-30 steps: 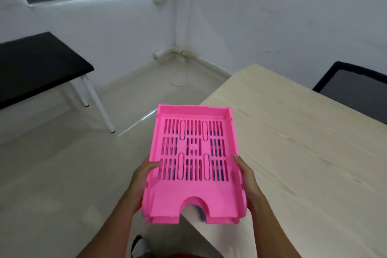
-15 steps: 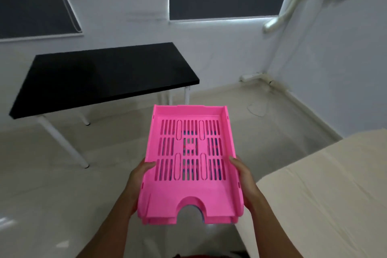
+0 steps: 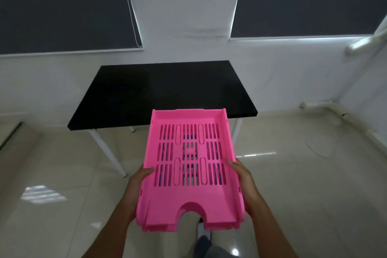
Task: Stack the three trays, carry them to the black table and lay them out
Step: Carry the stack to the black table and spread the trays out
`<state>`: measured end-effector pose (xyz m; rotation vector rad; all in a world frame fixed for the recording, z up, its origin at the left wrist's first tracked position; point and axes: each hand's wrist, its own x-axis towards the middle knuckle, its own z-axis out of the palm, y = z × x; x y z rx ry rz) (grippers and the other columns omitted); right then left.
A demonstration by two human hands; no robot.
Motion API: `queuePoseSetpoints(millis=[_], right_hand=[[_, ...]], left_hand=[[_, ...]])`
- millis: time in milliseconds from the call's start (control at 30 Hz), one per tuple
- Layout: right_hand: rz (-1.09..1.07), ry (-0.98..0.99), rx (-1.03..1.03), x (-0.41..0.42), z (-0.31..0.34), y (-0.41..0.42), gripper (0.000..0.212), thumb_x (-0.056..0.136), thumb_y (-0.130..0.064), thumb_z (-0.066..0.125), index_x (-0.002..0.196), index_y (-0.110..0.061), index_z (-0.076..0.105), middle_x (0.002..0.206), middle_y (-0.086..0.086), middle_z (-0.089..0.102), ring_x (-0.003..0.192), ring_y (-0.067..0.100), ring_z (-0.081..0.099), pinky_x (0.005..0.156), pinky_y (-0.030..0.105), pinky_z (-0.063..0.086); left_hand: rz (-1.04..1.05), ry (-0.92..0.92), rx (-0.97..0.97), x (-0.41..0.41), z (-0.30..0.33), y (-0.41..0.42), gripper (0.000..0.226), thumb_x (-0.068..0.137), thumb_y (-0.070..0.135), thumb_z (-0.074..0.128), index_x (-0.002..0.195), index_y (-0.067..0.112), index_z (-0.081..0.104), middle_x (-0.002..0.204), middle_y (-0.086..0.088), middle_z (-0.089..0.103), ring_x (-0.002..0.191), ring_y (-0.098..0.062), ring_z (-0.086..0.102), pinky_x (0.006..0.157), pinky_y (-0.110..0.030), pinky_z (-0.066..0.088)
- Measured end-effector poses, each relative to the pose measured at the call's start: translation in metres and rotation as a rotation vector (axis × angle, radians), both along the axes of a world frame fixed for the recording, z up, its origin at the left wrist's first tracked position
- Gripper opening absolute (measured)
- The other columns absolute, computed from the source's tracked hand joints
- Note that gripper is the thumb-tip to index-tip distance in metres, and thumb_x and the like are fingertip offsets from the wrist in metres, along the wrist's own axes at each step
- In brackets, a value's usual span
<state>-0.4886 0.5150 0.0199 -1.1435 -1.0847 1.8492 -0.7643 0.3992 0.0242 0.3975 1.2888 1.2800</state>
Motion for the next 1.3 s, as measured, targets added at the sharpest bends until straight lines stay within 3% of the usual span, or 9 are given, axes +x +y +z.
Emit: queuePoseSetpoints(millis=[100,367,500,600,767,867,967,1100,1300], right_hand=[[0.062,0.008,0.021,-0.032,0.012,0.069,0.049,0.088,-0.044,0.065,0.130,-0.018,0.066,0.101,0.014,0.078,0.084,0.032,0.076,0.074,0.042,0.061],[0.102,0.012,0.008,-0.103,0.022,0.214,0.047,0.090,-0.043,0.064,0.130,-0.019,0.064,0.107,0.015,0.077,0.091,0.033,0.076,0.075,0.042,0.061],[0.110,0.017,-0.033,-0.142,0.013,0.255,0.055,0.081,-0.046,0.070,0.128,-0.018,0.066,0.112,0.020,0.075,0.095,0.038,0.074,0.083,0.052,0.060],[0.101,0.002,-0.049,-0.176,0.006,0.289,0.051,0.083,-0.042,0.069,0.127,-0.016,0.067,0.112,0.021,0.075,0.096,0.037,0.074,0.084,0.052,0.059],[0.080,0.002,-0.074,-0.225,0.002,0.347,0.041,0.093,-0.033,0.061,0.129,-0.014,0.066,0.117,0.025,0.072,0.102,0.042,0.071,0.090,0.056,0.058],[0.048,0.001,-0.097,-0.250,0.003,0.373,0.040,0.093,-0.030,0.061,0.129,-0.012,0.065,0.115,0.025,0.072,0.095,0.039,0.073,0.081,0.049,0.060],[0.025,0.005,-0.122,-0.268,0.001,0.394,0.044,0.088,-0.034,0.066,0.128,-0.015,0.066,0.116,0.024,0.072,0.098,0.041,0.071,0.088,0.056,0.058],[0.002,0.017,-0.137,-0.286,0.000,0.424,0.053,0.076,-0.037,0.075,0.124,-0.015,0.070,0.115,0.025,0.073,0.095,0.039,0.073,0.084,0.052,0.059],[0.009,0.026,-0.173,-0.300,-0.005,0.465,0.050,0.081,-0.033,0.071,0.126,-0.012,0.069,0.112,0.024,0.074,0.092,0.037,0.074,0.083,0.050,0.059]], left_hand=[[0.033,-0.021,0.016,-0.029,0.010,0.056,0.056,0.088,0.028,0.055,0.133,-0.004,0.052,0.097,-0.024,0.068,0.079,-0.037,0.067,0.072,-0.047,0.058],[0.135,-0.072,0.042,-0.089,0.021,0.186,0.049,0.092,0.026,0.052,0.134,0.000,0.052,0.103,-0.024,0.066,0.082,-0.037,0.067,0.074,-0.048,0.056],[0.185,-0.060,0.034,-0.132,0.010,0.229,0.048,0.088,0.023,0.058,0.131,0.002,0.058,0.113,-0.029,0.063,0.088,-0.039,0.067,0.080,-0.051,0.056],[0.181,-0.046,0.032,-0.168,0.002,0.271,0.048,0.083,0.021,0.063,0.129,0.006,0.061,0.112,-0.027,0.065,0.091,-0.038,0.065,0.087,-0.055,0.051],[0.170,-0.088,0.020,-0.224,-0.006,0.336,0.044,0.082,0.021,0.064,0.124,0.012,0.066,0.106,-0.021,0.072,0.087,-0.036,0.071,0.077,-0.050,0.059],[0.137,-0.080,-0.003,-0.251,-0.006,0.370,0.048,0.085,0.020,0.060,0.132,0.008,0.059,0.114,-0.027,0.066,0.097,-0.041,0.063,0.093,-0.065,0.048],[0.139,-0.092,-0.048,-0.269,-0.002,0.399,0.058,0.080,0.018,0.061,0.136,0.002,0.054,0.124,-0.033,0.058,0.106,-0.043,0.056,0.106,-0.070,0.035],[0.140,-0.094,-0.061,-0.283,0.001,0.428,0.058,0.078,0.019,0.064,0.133,0.005,0.059,0.125,-0.034,0.059,0.103,-0.042,0.059,0.103,-0.067,0.038],[0.152,-0.073,-0.086,-0.289,-0.004,0.455,0.057,0.078,0.023,0.066,0.131,0.004,0.059,0.124,-0.036,0.060,0.101,-0.044,0.060,0.100,-0.071,0.041]])
